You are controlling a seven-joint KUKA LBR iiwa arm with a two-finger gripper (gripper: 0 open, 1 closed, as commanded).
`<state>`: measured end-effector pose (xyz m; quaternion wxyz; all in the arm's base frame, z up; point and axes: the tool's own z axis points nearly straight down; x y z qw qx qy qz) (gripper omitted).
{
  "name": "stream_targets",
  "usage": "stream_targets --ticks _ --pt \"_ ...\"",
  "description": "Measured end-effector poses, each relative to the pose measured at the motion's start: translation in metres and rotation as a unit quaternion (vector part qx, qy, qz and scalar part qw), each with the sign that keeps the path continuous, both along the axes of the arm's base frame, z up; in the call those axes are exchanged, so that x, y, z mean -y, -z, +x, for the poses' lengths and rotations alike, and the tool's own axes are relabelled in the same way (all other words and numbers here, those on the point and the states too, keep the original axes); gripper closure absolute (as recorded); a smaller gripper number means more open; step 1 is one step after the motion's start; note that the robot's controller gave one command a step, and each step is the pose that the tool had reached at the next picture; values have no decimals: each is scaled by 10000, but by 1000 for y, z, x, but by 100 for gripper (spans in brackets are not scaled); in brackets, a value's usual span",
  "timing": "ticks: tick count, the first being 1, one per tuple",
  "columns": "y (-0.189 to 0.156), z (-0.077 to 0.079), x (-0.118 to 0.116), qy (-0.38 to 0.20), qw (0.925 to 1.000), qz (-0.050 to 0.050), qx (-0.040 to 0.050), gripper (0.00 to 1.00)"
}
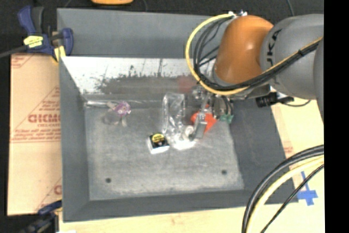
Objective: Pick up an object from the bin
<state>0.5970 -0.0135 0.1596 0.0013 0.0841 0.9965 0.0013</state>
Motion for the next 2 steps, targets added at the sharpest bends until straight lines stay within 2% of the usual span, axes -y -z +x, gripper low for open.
stream_targets --ticks 1,2 --pt "76 -25 -29 -26 9999 -25 121 0" --pt "69 -21 -30 -39 9998 -17 179 100"
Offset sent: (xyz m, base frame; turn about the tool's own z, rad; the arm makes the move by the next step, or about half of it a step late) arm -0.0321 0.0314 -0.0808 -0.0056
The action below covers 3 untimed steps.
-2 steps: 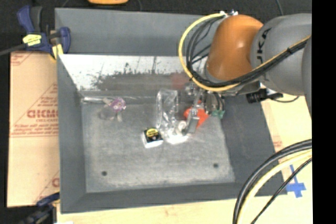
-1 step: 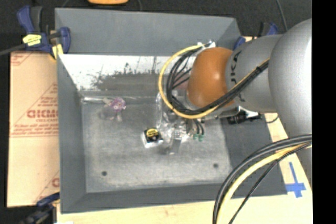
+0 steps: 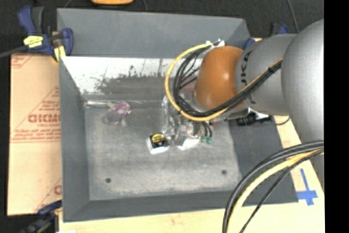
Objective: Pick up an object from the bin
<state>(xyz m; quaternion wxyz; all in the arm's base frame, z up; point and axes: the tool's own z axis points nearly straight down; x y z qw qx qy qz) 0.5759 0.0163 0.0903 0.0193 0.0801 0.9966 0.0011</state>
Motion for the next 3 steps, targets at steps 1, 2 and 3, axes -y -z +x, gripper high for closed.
stream_targets --ticks 1,2,3 --pt "-71 -57 -21 -156 9998 2 -155 100" --pt "-71 -75 -8 446 9988 16 -205 100" --pt "-71 -75 -8 438 9988 13 -202 0"
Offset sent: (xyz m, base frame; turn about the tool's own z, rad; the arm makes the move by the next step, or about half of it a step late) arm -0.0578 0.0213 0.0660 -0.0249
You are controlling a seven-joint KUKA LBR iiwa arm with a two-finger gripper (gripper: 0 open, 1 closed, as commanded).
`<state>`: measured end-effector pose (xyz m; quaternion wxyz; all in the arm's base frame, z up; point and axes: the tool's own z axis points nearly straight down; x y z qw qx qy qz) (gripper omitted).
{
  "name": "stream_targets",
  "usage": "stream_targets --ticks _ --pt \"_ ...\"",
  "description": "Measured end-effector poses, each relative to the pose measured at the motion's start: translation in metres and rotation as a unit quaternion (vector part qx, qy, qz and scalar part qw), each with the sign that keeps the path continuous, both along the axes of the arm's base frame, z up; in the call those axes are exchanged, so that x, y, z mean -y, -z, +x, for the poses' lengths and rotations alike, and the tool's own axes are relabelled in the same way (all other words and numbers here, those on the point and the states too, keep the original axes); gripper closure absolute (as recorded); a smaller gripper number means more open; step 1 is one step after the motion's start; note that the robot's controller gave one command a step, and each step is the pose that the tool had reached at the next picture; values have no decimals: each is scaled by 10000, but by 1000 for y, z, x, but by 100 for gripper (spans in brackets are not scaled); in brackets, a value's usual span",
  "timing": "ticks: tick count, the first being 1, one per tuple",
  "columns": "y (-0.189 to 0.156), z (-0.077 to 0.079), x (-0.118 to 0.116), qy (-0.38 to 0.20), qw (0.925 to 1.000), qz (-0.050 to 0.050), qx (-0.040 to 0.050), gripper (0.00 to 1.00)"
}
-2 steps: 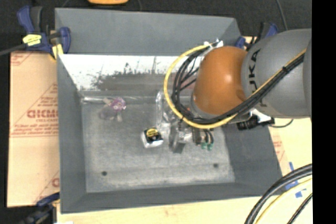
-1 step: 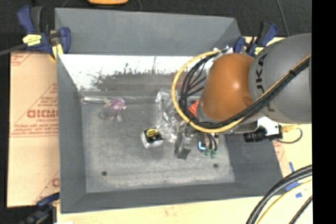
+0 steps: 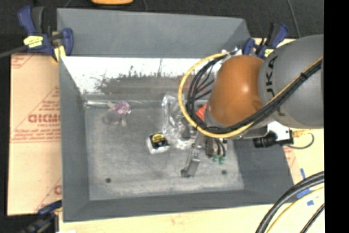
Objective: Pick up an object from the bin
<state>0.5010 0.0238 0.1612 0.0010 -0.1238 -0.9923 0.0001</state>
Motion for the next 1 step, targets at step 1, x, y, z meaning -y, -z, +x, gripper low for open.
stream_targets --ticks 1 --pt "77 63 16 -1132 9935 -5 87 0"
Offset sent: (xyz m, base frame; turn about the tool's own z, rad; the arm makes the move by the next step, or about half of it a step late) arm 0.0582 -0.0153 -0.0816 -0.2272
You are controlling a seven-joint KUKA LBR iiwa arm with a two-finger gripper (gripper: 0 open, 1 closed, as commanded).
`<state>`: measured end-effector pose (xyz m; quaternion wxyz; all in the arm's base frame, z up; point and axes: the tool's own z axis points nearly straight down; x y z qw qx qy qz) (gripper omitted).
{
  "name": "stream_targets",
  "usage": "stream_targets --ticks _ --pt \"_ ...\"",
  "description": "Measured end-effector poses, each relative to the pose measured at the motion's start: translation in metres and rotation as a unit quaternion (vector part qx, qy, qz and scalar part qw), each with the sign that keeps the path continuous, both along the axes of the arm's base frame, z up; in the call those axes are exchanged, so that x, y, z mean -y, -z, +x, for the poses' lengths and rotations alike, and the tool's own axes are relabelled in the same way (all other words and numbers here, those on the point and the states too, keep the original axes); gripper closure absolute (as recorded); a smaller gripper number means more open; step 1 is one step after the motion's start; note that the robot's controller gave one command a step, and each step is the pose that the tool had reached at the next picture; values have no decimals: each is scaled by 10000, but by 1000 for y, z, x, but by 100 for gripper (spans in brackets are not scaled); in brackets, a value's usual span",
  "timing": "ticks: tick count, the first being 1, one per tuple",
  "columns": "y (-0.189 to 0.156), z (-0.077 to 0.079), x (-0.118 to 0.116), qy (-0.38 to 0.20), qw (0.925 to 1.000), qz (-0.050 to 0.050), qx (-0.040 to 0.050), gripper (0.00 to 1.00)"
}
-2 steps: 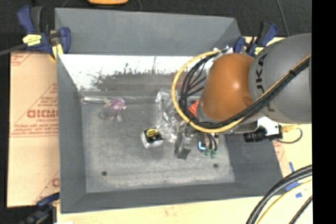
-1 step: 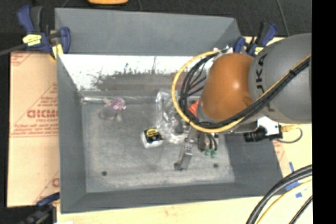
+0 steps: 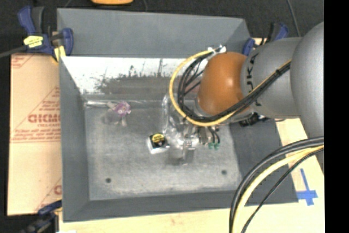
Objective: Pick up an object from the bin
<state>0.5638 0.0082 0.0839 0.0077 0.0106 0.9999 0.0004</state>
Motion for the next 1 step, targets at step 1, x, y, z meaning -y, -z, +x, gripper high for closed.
stream_targets --ticks 1 --pt "-7 6 0 1 9999 1 110 100"
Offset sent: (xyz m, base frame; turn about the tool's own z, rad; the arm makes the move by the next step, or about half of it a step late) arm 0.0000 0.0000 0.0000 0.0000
